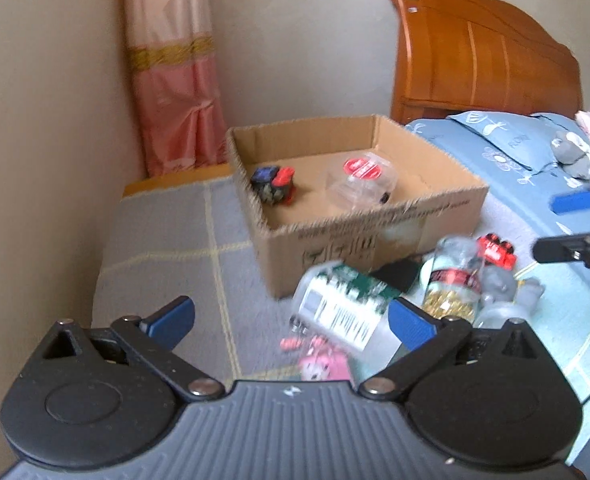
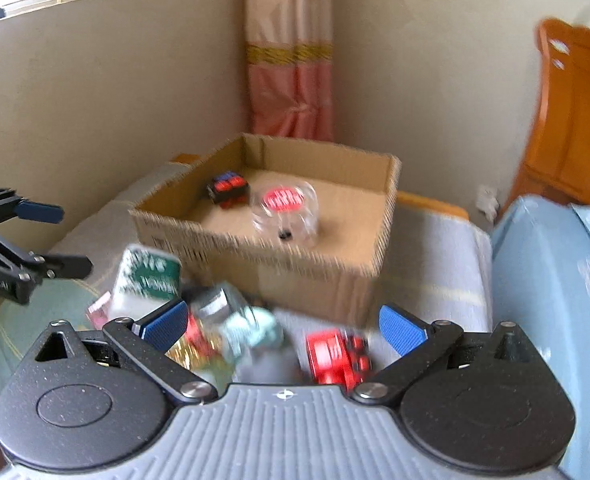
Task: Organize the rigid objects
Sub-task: 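Move both tools back toward the remaining items on the bed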
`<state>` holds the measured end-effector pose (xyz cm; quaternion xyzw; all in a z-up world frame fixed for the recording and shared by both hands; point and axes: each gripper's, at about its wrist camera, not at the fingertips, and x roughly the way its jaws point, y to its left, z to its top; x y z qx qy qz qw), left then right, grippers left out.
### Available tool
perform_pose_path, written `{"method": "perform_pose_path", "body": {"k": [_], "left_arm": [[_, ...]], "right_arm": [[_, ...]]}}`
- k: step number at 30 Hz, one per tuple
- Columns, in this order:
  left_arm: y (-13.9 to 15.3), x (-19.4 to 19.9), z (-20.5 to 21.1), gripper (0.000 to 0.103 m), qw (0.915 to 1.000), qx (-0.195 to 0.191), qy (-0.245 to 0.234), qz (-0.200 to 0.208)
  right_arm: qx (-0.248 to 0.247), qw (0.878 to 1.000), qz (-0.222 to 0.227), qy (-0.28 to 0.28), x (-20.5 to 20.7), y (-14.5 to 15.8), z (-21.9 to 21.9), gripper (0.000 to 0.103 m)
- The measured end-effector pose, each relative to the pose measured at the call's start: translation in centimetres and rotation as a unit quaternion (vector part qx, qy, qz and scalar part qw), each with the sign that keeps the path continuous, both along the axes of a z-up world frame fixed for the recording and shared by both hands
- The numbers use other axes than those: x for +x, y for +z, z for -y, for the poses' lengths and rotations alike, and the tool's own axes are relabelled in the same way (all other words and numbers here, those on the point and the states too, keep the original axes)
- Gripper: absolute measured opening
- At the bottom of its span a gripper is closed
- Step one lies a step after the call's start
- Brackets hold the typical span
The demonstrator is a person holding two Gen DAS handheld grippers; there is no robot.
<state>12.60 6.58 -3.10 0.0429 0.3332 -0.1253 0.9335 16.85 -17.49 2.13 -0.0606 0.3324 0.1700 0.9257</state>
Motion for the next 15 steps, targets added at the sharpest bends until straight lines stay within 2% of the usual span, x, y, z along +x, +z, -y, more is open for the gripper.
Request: {"method": "perform_pose_path", "body": {"k": [2, 9, 15], "left_arm": [[-1.2, -0.5, -0.2, 0.102, 1.0, 0.0, 0.004, -0.004], [-4.2, -0.4, -0.1, 0.102, 0.9982, 0.006, 0.019, -0.056], [-5.4, 0.2, 0.2, 0.102, 0.9953, 0.013, 0.028, -0.092]], "right_arm": [[0.0, 1.0, -0.005, -0.026, -0.8, -1.3, 0.4, 0.103], [0.018, 0.994, -0.055, -0.091, -1.7, -5.3, 2.6, 0.103], [0.016, 0.993, -0.072, -0.094, -1.3, -6.5, 2.3, 0.103]]}}
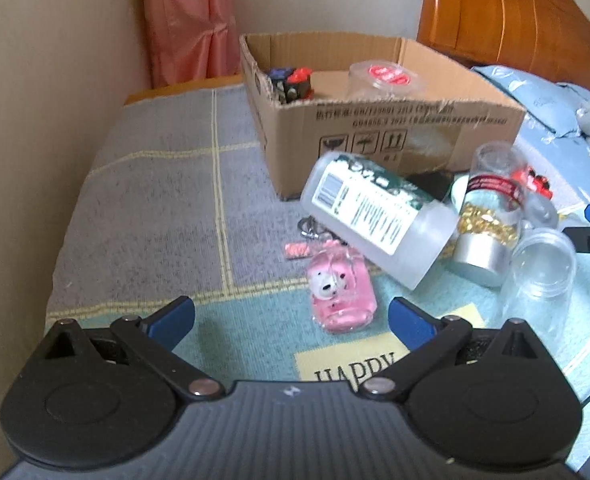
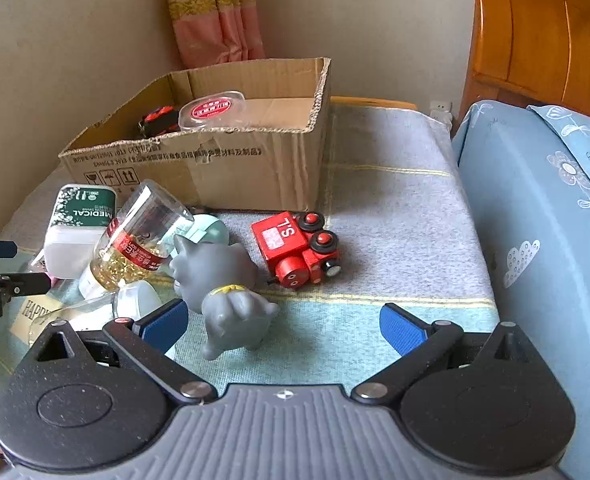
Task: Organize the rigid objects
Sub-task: 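Move both tools back toward the remaining items on the bed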
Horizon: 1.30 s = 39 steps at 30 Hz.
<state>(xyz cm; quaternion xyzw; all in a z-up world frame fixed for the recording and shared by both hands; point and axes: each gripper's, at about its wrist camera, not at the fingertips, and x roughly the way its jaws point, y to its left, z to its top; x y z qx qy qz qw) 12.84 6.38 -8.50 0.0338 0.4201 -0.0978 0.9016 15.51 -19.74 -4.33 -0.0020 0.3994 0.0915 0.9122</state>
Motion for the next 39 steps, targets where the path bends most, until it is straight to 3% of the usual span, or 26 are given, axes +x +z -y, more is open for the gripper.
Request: {"method": "perform_pose_path", "body": {"k": [10, 24, 28, 33, 39], "left_arm": [[-0.6, 0.0, -1.2, 0.102, 0.9993, 0.026, 0.024, -0.014], [-0.4, 0.8, -4.2, 0.102, 0.9947, 0.057, 0.084, -0.015], [0.0, 0.1, -3.5, 0.102, 0.9973, 0.046, 0.052, -0.021], [-0.1, -0.5, -1.2, 0.102, 0.9995, 0.019, 0.01, -0.024], [-0.8, 1.0, -0.1, 0.099, 0.9997, 0.001, 0.014, -0.02]], "right_arm": [[-0.033, 0.999, -0.01, -0.003, 0.2, -1.1, -0.7, 0.103], [-0.011, 0.999, -0.016, -0.05, 0.1, -1.3, 2.6, 0.103], [-0.04, 0.998, -0.02, -0.049, -0.4, -1.8, 2.6, 0.103], [-0.038, 0.998, -0.029, -0.029, -1.0, -2.5, 2.3, 0.103], [-0.049, 0.998, -0.023, -0.024, -1.3, -2.8, 1.6, 0.103]]}}
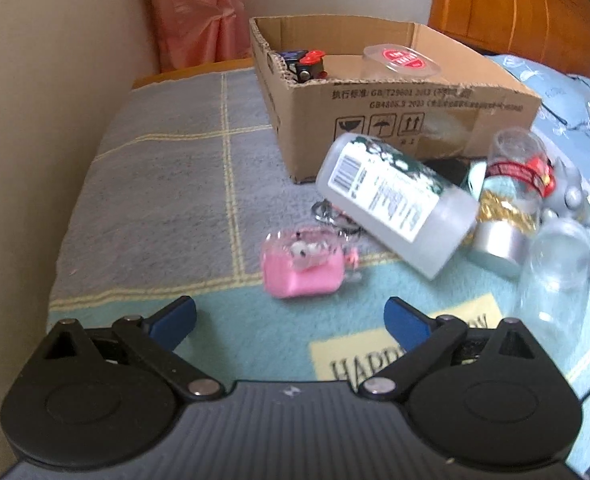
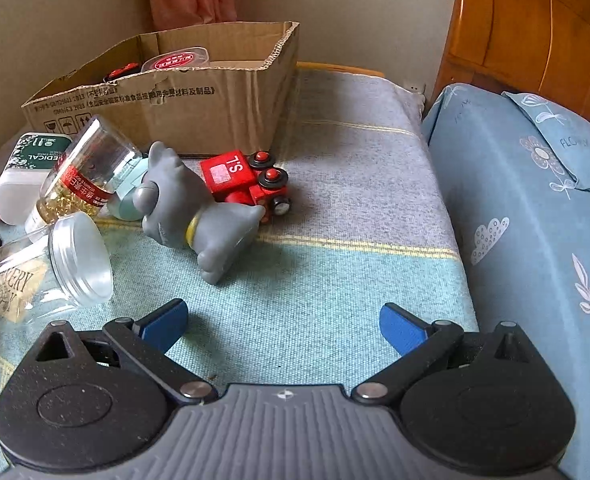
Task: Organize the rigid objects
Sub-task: 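Move both tools back toward the remaining items on the bed, then grasp the pink keychain figure with the left gripper while the right gripper grasps the grey elephant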
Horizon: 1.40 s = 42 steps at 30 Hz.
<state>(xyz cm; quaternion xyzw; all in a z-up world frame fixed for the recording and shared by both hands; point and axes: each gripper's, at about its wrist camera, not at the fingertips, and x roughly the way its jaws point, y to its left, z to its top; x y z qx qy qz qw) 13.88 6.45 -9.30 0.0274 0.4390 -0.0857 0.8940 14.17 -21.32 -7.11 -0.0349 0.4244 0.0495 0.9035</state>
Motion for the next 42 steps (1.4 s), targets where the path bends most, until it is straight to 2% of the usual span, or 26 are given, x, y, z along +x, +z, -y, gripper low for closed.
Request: {"method": "perform_pose_path", "body": {"k": [5, 11, 17, 24, 30, 36, 42], "left_arm": [[0.2, 0.5, 0.4, 0.084, 0.9998, -0.002, 0.002, 0.017], [0.7, 0.7, -0.1, 0.051, 0.9995, -0.01, 0.001, 0.03], [1.0, 0.4, -1.1, 0.051, 0.9997, -0.008, 0.003, 0.025], [1.1, -0.4, -3.0, 0.051, 0.9997, 0.002, 0.019, 0.016], [1.1, -0.9, -3.3, 0.051, 0.9998, 0.004, 0.012, 0.014], [0.9, -1.2, -3.3, 0.051, 0.9998, -0.001, 0.009, 0.016], [1.0, -1.3, -3.1, 0.051, 0.9999, -0.003, -0.001, 0.016]], "right_arm": [[0.0, 1.0, 0.003, 0.005, -0.2, 0.0, 0.0, 0.103], [0.0, 1.0, 0.006, 0.029, -0.1, 0.1, -1.1, 0.103], [0.008, 0.999, 0.008, 0.041, 0.3, 0.4, -2.0, 0.103], [0.009, 1.0, 0.005, 0.02, 0.3, 1.0, -1.3, 0.103], [0.042, 0.999, 0.008, 0.004, 0.4, 2.3, -0.7, 0.103], [0.072, 0.997, 0.012, 0.014, 1.1, 3.2, -1.7, 0.103], [0.104, 0.994, -0.012, -0.005, 2.7, 2.7, -2.5, 0.1]]}}
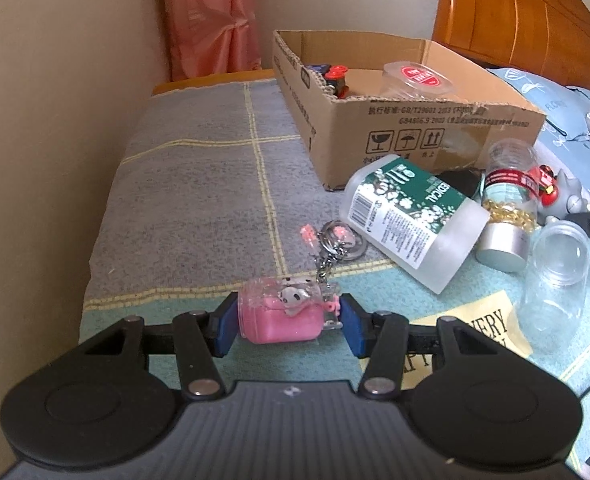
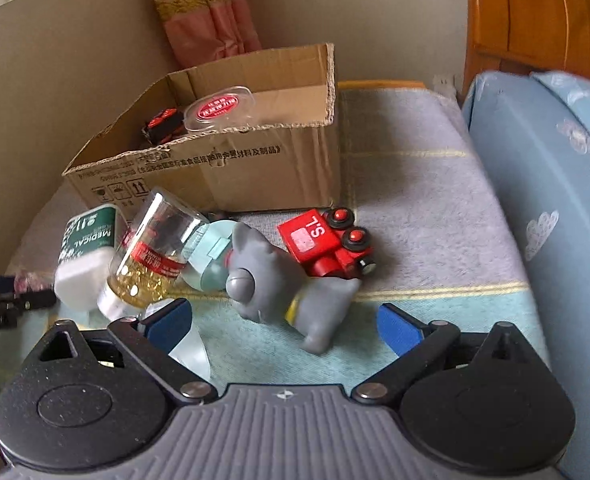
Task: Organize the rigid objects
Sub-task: 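Grasp the pink keychain figure with the left gripper while the right gripper grasps the grey elephant, then carry the pink figure and grey elephant into the box and release both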
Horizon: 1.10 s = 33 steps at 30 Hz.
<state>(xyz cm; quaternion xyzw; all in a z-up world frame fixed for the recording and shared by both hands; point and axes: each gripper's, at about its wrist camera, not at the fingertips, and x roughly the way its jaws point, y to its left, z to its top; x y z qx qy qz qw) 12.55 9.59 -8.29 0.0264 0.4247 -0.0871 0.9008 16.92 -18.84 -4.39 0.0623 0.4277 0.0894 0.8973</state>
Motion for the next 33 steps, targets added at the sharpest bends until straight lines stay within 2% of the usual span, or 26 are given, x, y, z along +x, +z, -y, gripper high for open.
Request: {"method": "perform_pose_path", "body": {"k": [6, 10, 14, 17, 23, 33], "left_arm": [[0.0, 0.0, -0.1, 0.051, 1.0, -0.004, -0.002, 0.0], [-0.1, 0.2, -0.1, 0.051, 1.0, -0.006, -0.004, 0.0], [0.0, 0.3, -0.2, 0.051, 0.9999, -0.01, -0.009, -0.005], [0.3, 0.2, -0.1, 0.051, 0.9998, -0.014, -0.016, -0.008], [2.4, -0.5, 0.2, 0.051, 0.9996, 0.008, -0.028, 0.002], [6.5, 0.0, 1.2, 0.051, 0.9979, 0.031, -0.055, -0.014]], "right_arm": [[0.051, 0.998, -0.028, -0.035, 1.7, -0.8, 0.3, 0.088], [0.042, 0.998, -0.027, -0.047, 2.4, -0.7, 0.1, 0.078], [0.03, 0.999, -0.022, -0.035, 2.1, -0.7, 0.1, 0.077], [0.013, 1.0, -0.015, -0.016, 1.7, -0.3, -0.3, 0.076], [-0.029, 0.999, 0.013, 0.033, 0.6, 1.7, -0.8, 0.076], [-0.074, 0.988, 0.056, 0.123, -0.4, 6.2, -1.2, 0.076]]}}
